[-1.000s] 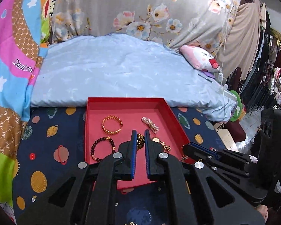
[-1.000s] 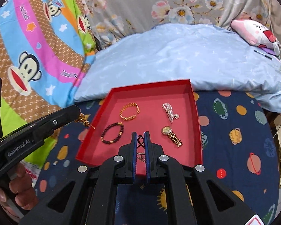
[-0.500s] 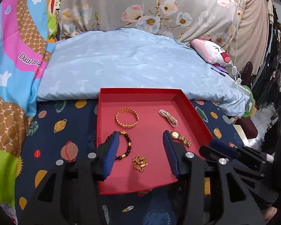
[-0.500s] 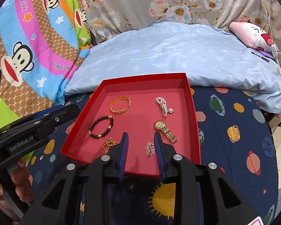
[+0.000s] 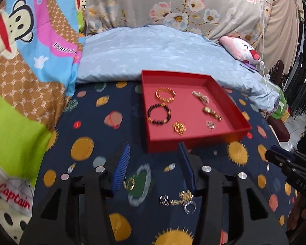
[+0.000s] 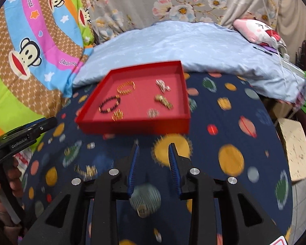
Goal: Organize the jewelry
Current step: 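Withdraw both tools from the red box toward the remaining jewelry on the sheet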
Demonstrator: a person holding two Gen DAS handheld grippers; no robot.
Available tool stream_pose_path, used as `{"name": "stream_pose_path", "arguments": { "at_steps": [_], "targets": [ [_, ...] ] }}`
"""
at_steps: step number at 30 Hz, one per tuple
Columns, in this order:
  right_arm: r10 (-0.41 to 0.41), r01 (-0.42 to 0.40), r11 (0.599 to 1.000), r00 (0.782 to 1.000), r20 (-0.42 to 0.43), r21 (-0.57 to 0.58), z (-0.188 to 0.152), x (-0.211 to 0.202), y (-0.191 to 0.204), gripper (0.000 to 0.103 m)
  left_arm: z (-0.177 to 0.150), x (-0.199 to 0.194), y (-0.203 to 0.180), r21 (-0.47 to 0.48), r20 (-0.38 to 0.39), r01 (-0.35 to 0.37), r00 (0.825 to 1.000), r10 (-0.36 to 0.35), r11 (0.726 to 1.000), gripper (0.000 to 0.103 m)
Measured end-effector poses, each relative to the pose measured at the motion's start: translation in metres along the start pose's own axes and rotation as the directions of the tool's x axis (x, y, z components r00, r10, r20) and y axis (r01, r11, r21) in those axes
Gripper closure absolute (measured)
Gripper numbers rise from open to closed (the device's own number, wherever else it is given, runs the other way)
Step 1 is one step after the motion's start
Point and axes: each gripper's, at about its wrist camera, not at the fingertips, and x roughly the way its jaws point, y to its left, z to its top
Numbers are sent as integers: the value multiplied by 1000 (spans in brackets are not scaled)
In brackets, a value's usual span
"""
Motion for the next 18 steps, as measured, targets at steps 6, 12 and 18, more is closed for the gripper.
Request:
{"name": "stream_pose_path", "arguments": {
  "at_steps": [6,12,18],
  "targets": [
    [0,1,1000,999,-55,26,-41,-13,-3,74,-39,-11,6,-47,-56,12,998,-15,999,56],
    [-2,6,999,994,-106,37,-71,-12,-1,74,-68,-15,1,-35,-90,-5,996,1,999,56],
    [10,-5,999,992,-129,42,-85,-12,2,74,-91,-14,3,-53,-138,-8,990,1,999,55]
  ]
}}
